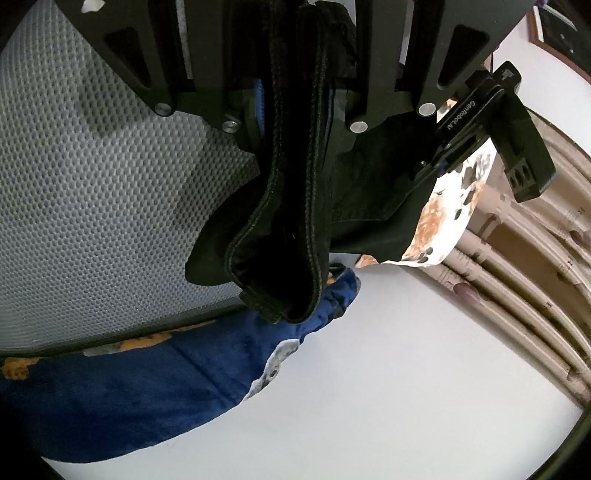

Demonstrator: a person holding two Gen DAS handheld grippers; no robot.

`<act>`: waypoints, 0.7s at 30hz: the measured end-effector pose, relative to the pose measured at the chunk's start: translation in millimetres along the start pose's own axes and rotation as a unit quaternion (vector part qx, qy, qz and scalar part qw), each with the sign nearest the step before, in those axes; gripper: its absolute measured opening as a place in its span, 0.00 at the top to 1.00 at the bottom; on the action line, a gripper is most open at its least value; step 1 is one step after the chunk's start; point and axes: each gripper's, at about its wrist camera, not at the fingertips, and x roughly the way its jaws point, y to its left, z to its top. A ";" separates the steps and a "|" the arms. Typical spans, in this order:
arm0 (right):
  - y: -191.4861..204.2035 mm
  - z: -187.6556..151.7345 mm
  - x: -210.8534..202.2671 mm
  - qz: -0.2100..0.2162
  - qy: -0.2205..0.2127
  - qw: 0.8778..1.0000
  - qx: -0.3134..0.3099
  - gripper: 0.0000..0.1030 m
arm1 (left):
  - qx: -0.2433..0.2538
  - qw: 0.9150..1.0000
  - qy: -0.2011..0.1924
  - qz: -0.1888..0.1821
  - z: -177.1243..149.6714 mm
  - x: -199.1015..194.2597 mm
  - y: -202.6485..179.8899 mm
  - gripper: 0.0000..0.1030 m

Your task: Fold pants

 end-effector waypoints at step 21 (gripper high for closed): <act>-20.9 16.6 29.6 0.007 -0.004 1.000 0.025 0.78 | -0.003 1.000 0.004 0.004 7.6 45.6 13.9 0.73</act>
